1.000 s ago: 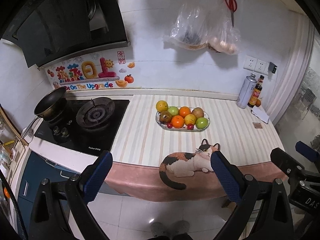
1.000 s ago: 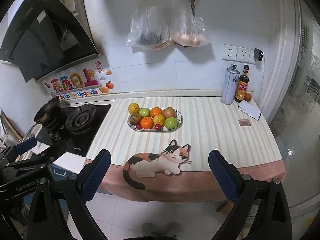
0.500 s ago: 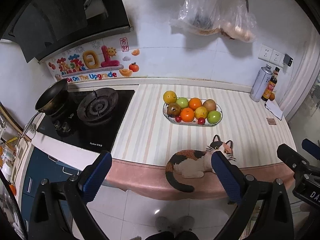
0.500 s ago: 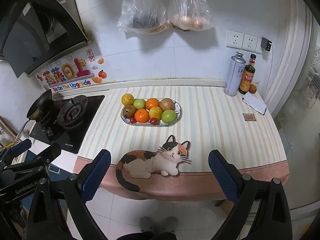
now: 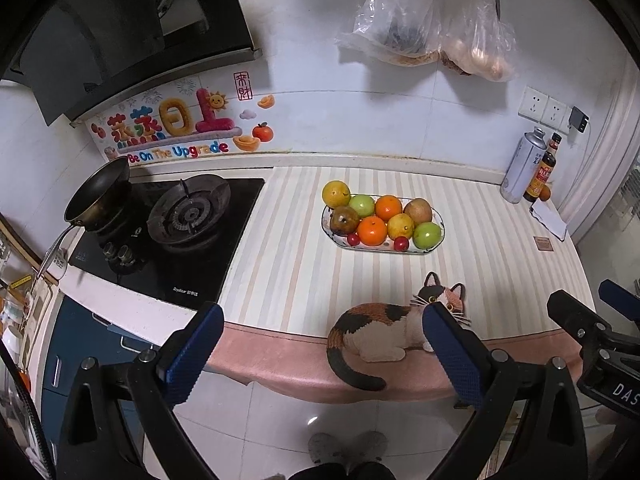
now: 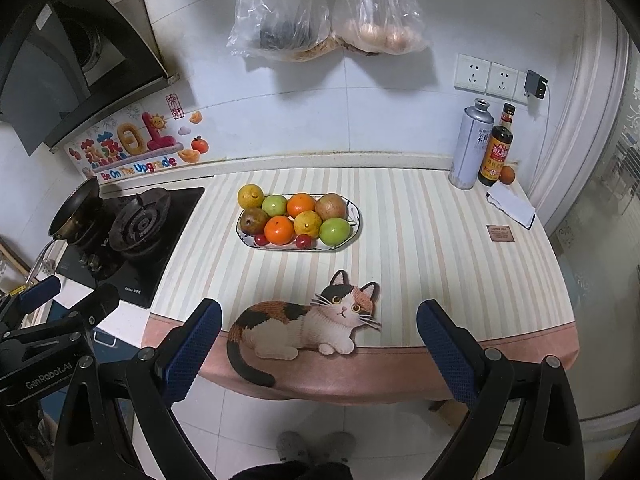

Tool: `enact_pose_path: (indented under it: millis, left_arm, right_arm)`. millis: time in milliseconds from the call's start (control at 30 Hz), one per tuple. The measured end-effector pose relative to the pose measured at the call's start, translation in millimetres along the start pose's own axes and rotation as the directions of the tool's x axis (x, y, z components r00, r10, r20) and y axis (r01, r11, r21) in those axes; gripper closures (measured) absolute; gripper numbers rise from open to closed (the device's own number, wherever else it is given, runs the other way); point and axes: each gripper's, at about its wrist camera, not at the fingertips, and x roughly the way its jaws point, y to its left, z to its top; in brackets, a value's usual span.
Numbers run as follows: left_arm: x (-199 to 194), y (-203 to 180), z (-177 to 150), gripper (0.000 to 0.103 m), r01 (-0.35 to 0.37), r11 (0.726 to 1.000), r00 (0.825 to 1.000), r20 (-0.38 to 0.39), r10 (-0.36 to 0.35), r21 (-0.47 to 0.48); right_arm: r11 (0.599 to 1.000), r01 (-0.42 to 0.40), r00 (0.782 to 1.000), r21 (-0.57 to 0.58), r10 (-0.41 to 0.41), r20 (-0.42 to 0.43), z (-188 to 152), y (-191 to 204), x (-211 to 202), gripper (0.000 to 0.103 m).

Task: Organize fruits

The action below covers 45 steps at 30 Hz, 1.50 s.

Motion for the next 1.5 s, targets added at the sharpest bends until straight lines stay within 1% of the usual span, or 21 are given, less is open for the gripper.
enact_pose_path:
  millis: [467, 1500]
  left_arm:
    - [2.9, -4.1, 1.0, 0.001, 0.009, 1.000, 1.000, -0.006, -0.009, -0.002]
    - [-4.9, -9.4, 1.4, 0.001, 0.018, 1.000, 1.000, 0.007, -0.018, -0.007]
  right_arm:
    - [1.000, -0.004, 1.000, 0.006, 0.004, -0.001, 1.7, 0.6, 2.9, 0.003]
    - [1.000, -0.005, 1.000, 0.009, 0.005, 0.001, -0.1, 1.2, 1.5, 0.003]
